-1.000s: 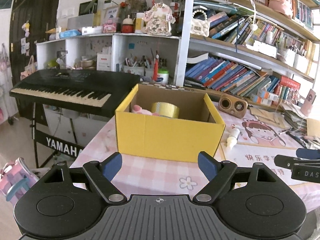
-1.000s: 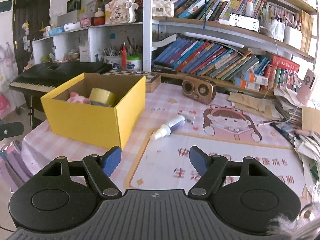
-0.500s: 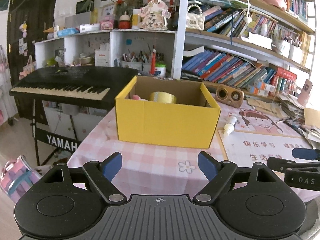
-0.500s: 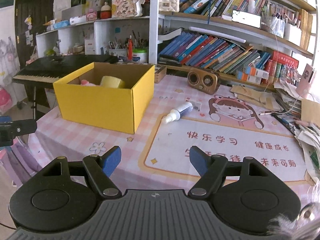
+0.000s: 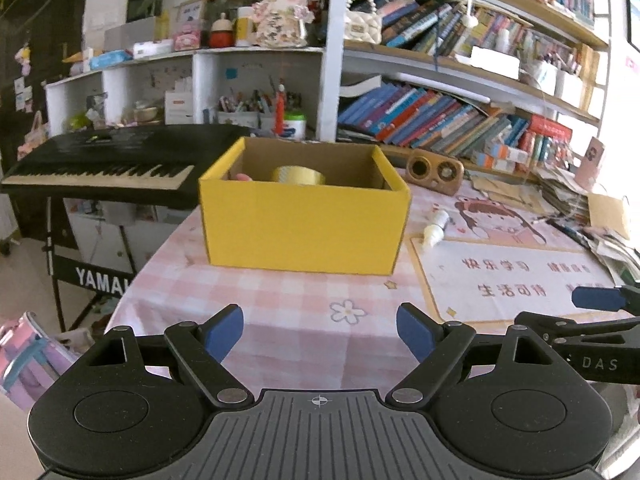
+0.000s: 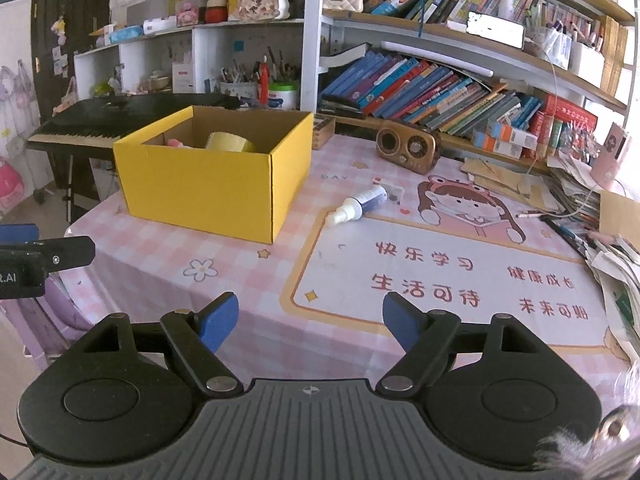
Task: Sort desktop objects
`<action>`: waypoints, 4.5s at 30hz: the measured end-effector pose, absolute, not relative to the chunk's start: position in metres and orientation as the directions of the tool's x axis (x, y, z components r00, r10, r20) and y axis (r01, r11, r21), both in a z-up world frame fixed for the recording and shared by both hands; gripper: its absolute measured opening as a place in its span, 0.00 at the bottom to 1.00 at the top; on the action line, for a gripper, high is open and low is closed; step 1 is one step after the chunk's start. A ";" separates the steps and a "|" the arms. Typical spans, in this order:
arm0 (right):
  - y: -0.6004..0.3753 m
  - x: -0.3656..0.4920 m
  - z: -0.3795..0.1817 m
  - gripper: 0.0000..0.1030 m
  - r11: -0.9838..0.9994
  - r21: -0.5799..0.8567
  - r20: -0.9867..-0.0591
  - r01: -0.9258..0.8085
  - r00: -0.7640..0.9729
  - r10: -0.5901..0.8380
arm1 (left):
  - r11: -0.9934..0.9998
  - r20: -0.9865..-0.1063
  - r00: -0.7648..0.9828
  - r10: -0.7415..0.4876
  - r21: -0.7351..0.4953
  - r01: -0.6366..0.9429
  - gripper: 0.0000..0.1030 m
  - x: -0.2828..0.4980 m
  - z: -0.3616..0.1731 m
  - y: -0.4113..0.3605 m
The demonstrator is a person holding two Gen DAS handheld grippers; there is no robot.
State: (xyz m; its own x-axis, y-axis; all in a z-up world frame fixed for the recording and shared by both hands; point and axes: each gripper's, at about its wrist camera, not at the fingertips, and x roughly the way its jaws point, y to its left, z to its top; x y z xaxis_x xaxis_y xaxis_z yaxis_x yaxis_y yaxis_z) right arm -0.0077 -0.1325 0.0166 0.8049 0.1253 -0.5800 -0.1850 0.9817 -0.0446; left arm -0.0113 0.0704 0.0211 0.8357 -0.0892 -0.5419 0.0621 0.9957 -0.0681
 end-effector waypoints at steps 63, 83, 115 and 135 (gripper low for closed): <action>-0.250 0.069 0.001 0.79 0.999 -0.029 -0.661 -0.017 0.750 -0.007 | 0.945 -0.596 0.749 -0.289 -0.050 0.324 0.84 0.092 0.010 -0.070; -0.296 0.147 -0.001 0.79 0.995 -0.012 -0.674 -0.101 0.736 0.066 | 0.958 -0.636 0.730 -0.249 -0.050 0.284 0.84 0.151 0.005 -0.117; -0.315 0.309 -0.012 0.66 0.929 0.027 -0.649 -0.369 0.701 0.297 | 0.992 -0.701 0.710 -0.071 0.022 0.122 0.70 0.275 -0.032 -0.152; -0.280 0.362 -0.022 0.65 0.856 -0.008 -0.650 -0.518 0.653 0.389 | 0.994 -0.729 0.682 -0.059 0.017 0.104 0.41 0.307 -0.063 -0.148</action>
State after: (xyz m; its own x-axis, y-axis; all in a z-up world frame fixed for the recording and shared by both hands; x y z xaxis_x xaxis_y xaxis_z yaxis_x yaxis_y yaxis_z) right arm 0.3624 -0.2802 -0.0217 0.6532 0.3891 -0.6496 -0.5177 0.8555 -0.0082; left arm 0.3074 -0.1479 -0.0632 0.6820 -0.0595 -0.7290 0.1045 0.9944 0.0166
